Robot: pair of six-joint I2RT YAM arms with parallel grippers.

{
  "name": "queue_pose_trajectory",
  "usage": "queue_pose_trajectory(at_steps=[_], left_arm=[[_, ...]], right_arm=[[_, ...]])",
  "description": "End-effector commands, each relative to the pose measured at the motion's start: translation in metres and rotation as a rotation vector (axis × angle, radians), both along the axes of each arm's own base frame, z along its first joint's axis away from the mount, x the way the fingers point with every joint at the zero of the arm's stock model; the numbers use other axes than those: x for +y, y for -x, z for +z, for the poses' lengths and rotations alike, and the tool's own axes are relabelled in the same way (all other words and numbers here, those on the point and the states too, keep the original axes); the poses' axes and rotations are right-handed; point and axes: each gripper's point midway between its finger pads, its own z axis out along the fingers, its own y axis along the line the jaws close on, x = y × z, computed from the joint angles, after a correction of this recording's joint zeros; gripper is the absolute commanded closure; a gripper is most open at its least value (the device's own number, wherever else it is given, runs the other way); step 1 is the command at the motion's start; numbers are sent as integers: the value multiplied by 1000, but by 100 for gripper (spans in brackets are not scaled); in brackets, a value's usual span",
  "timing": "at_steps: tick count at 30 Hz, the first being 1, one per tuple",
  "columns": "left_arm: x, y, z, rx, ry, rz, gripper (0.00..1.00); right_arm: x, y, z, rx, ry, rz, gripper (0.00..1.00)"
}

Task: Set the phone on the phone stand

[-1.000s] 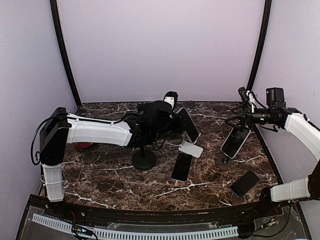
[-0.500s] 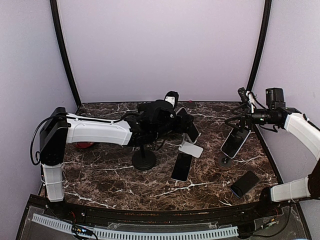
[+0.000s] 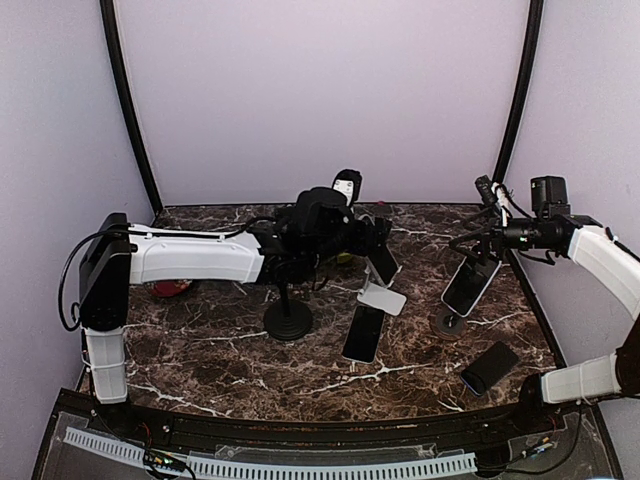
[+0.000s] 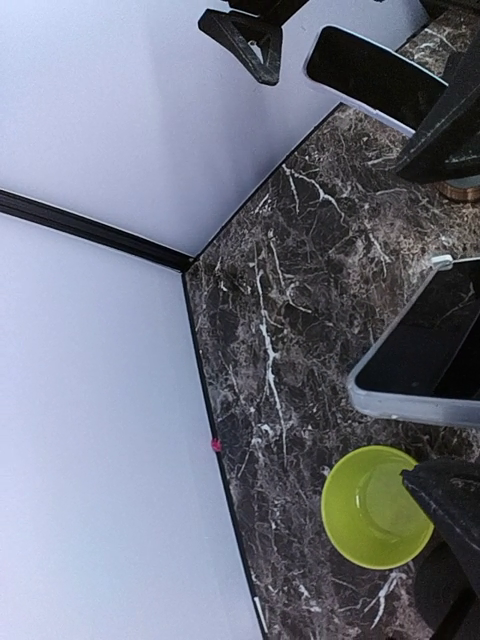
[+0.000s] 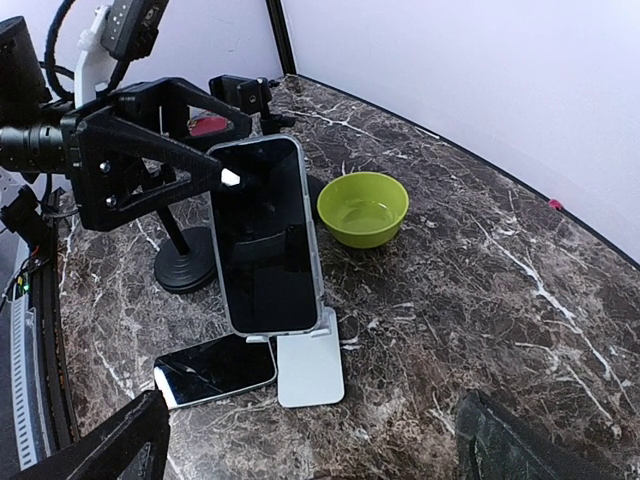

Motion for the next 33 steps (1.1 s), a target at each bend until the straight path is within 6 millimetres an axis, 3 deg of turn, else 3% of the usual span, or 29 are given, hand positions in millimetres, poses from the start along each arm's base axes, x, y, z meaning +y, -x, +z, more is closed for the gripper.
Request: queue_pose_trajectory(at_steps=[1,4,8,12,17,23,28,33], left_arm=[[5,0,53,-124,9,18,1],[-2,8,71,-213,-19,-13,1],[-33,45,93,-393,-124,-124,2],[-61,88,86,-476,-268,-204,1],[-68,129,41,-351,-410,-281,1],[-50,168,-47,61,-498,-414,3],[-26,184,-101,297,-594,-391,4],[-8,179,-143,525,-625,-318,3]], right_arm=[[2,1,0,7,-18,17,0],[2,1,1,9,-22,14,0],[2,-1,4,10,-27,7,0],[1,-2,5,13,-32,0,0],[1,-4,4,14,-29,-6,0],[2,-4,1,24,-32,3,0],[2,-5,-2,34,-33,9,0],[3,-3,-1,30,-35,14,0]])
